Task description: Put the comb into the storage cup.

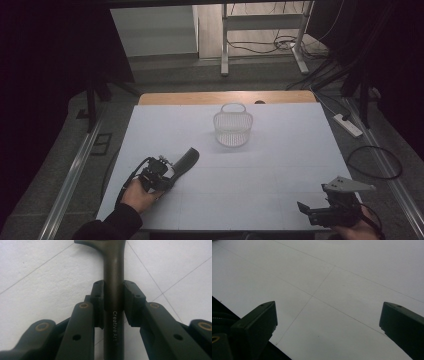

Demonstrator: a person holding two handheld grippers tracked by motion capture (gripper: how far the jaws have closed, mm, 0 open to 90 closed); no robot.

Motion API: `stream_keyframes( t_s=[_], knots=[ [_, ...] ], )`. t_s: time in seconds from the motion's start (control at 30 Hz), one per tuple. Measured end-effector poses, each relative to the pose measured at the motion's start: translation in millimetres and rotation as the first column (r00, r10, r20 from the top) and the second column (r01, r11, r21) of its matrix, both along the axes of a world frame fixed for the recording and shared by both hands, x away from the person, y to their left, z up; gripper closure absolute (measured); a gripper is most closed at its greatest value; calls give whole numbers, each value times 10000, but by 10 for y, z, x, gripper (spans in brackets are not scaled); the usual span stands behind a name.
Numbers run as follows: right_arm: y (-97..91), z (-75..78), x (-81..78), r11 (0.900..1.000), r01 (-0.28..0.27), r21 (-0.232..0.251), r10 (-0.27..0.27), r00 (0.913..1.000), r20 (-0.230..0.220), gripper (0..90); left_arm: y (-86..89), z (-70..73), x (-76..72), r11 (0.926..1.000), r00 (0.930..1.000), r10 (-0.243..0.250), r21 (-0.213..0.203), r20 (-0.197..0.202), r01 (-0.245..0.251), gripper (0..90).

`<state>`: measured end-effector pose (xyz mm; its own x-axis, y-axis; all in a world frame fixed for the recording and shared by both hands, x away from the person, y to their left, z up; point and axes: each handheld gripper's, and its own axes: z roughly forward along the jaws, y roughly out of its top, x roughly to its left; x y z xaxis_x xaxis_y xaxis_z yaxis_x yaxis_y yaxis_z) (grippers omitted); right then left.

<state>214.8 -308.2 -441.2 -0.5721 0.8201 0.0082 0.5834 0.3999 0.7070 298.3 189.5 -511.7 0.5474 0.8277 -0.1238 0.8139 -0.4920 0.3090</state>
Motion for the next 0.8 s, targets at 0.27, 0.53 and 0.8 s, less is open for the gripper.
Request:
stream_keyframes(
  t_s=[0.27,0.53,0.8],
  knots=[
    [-3,0,-4,10000,19,10,-19,10000,14,20,47,72,-16,9977,9996,34,-683,273,-16,718],
    [-9,1,-11,10000,57,17,-57,10000,5,20,74,181,-50,9895,9968,-114,-1427,789,226,718],
    [-11,3,-17,10000,62,20,-62,10000,37,20,78,261,-103,9835,9916,-252,-1745,1269,474,718]
  ],
)
